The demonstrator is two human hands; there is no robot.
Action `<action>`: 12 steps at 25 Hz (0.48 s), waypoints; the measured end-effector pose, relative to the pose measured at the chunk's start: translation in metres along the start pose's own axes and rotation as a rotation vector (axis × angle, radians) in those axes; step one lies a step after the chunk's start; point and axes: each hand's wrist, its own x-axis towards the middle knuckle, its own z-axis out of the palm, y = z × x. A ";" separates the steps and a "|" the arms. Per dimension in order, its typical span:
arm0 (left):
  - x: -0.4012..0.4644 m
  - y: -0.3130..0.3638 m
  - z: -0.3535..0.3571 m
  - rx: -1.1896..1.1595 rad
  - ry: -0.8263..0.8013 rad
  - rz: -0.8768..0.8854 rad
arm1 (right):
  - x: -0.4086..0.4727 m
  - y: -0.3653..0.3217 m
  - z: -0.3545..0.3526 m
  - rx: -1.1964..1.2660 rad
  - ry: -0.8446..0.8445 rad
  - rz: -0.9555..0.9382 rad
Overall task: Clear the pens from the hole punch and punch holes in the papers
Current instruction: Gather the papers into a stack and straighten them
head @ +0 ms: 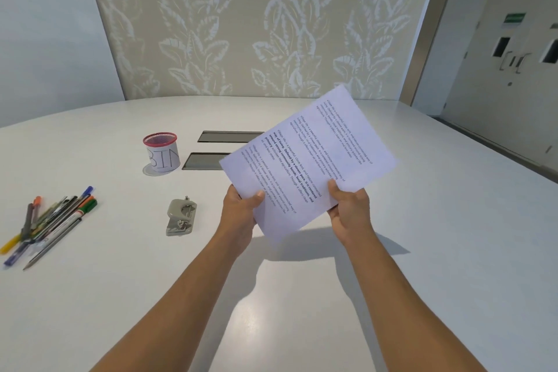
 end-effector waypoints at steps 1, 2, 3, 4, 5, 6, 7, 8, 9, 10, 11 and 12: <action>-0.003 -0.001 -0.001 0.010 0.007 -0.035 | 0.000 -0.002 0.000 -0.046 0.000 -0.024; -0.003 -0.002 -0.003 0.016 0.021 -0.073 | -0.001 -0.005 0.000 -0.092 -0.008 -0.051; -0.003 -0.002 -0.007 0.010 0.026 -0.102 | 0.000 -0.009 0.000 -0.132 -0.022 -0.077; -0.004 -0.002 -0.010 0.002 0.021 -0.118 | 0.000 -0.013 0.000 -0.165 -0.039 -0.096; -0.003 -0.001 -0.014 -0.007 0.023 -0.129 | 0.001 -0.019 -0.002 -0.190 -0.064 -0.105; -0.001 0.000 -0.018 -0.004 0.032 -0.136 | 0.002 -0.025 -0.003 -0.215 -0.095 -0.108; 0.000 0.003 -0.021 0.006 0.050 -0.137 | 0.004 -0.031 -0.005 -0.237 -0.129 -0.110; 0.002 0.008 -0.024 0.033 0.078 -0.126 | 0.006 -0.036 -0.007 -0.268 -0.162 -0.115; 0.004 0.013 -0.026 0.074 0.103 -0.101 | 0.010 -0.041 -0.009 -0.306 -0.197 -0.125; 0.007 0.018 -0.028 0.139 0.120 -0.063 | 0.014 -0.045 -0.011 -0.350 -0.227 -0.137; 0.009 0.023 -0.030 0.215 0.122 -0.019 | 0.018 -0.048 -0.012 -0.393 -0.248 -0.149; 0.012 0.029 -0.029 0.293 0.104 0.025 | 0.022 -0.051 -0.011 -0.434 -0.255 -0.154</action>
